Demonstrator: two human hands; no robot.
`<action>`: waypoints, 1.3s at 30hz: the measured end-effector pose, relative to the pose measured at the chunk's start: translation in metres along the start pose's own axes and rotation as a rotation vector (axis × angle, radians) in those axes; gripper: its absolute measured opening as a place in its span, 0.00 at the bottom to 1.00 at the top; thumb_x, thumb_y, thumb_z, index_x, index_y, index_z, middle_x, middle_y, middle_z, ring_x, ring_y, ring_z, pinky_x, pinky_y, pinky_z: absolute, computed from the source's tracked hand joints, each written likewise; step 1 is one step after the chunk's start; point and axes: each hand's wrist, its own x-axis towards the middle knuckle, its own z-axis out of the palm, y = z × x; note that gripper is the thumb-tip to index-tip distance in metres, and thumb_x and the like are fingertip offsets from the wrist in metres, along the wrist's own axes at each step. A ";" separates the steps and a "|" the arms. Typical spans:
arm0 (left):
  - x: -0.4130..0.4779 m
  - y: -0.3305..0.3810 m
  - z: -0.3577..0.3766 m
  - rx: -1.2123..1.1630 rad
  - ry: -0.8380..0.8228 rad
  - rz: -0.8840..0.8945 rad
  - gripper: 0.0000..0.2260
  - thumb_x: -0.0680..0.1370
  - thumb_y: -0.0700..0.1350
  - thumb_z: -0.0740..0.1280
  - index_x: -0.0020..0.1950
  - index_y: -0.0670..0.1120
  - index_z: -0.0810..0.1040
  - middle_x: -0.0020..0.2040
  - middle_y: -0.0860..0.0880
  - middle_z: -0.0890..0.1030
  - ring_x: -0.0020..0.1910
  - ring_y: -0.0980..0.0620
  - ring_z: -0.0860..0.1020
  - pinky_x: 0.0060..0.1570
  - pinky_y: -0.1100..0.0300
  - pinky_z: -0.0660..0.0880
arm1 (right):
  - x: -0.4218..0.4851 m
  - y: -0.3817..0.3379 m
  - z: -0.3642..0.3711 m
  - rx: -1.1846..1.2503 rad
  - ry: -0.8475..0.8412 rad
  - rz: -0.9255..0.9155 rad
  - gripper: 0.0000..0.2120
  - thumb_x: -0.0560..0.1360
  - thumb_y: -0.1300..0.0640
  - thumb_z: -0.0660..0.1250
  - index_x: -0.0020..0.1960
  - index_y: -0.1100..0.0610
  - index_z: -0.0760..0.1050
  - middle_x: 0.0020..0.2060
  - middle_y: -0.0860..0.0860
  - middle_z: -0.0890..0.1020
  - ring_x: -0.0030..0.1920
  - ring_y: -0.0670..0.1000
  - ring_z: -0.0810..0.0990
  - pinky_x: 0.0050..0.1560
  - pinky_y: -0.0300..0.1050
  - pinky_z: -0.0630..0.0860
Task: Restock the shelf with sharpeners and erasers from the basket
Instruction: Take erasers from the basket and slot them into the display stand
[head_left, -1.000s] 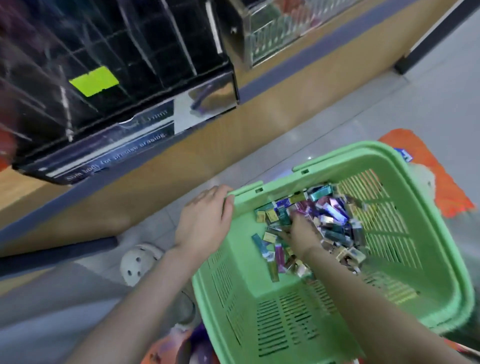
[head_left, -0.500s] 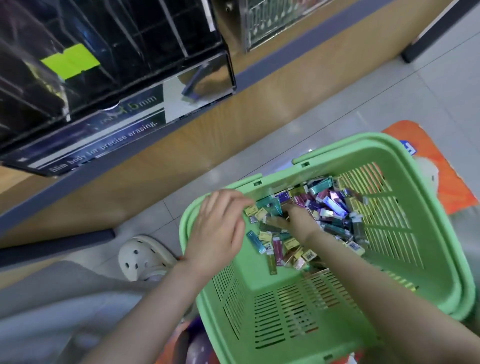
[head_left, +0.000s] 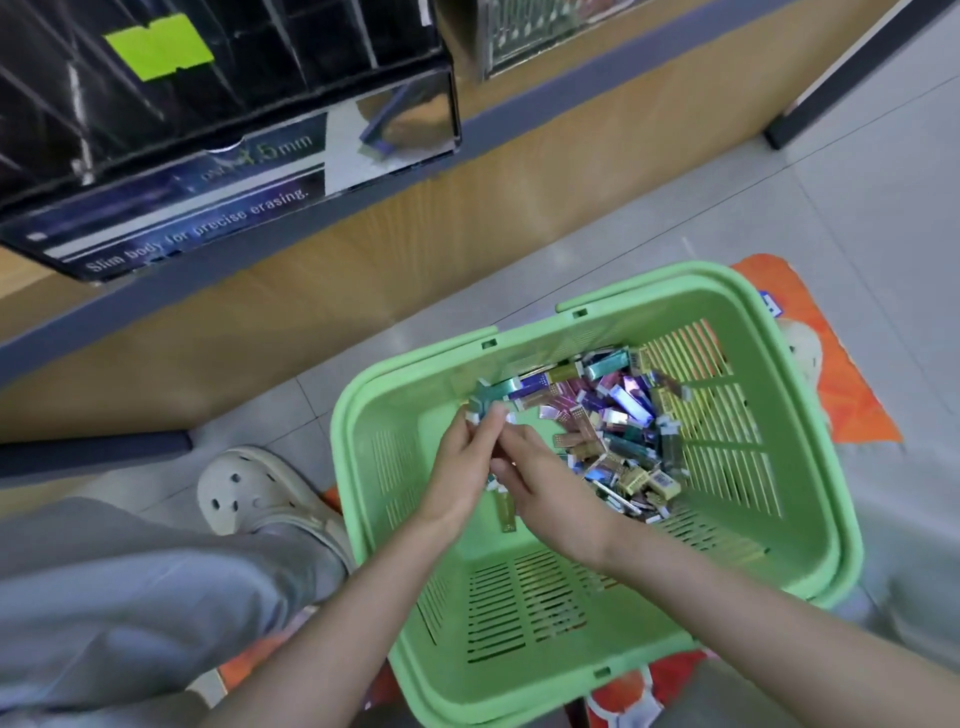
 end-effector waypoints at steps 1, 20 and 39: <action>0.000 -0.001 -0.002 0.021 0.035 0.019 0.13 0.81 0.47 0.61 0.53 0.37 0.75 0.47 0.40 0.81 0.43 0.50 0.79 0.42 0.66 0.74 | -0.003 0.002 -0.003 -0.025 -0.013 -0.021 0.18 0.82 0.61 0.53 0.71 0.57 0.65 0.55 0.48 0.68 0.55 0.42 0.68 0.62 0.32 0.63; 0.002 -0.010 -0.006 0.156 -0.041 -0.033 0.10 0.82 0.47 0.56 0.55 0.44 0.74 0.42 0.44 0.79 0.38 0.51 0.79 0.38 0.68 0.77 | 0.023 0.151 -0.040 -0.886 -0.146 0.355 0.39 0.75 0.38 0.61 0.75 0.59 0.53 0.69 0.55 0.66 0.71 0.56 0.60 0.72 0.48 0.58; 0.013 -0.025 0.001 0.192 0.001 -0.249 0.15 0.83 0.47 0.55 0.65 0.41 0.73 0.61 0.45 0.78 0.58 0.49 0.77 0.63 0.57 0.71 | 0.036 0.102 -0.038 -0.229 -0.134 0.333 0.13 0.77 0.51 0.65 0.39 0.56 0.67 0.34 0.49 0.69 0.34 0.48 0.69 0.32 0.35 0.65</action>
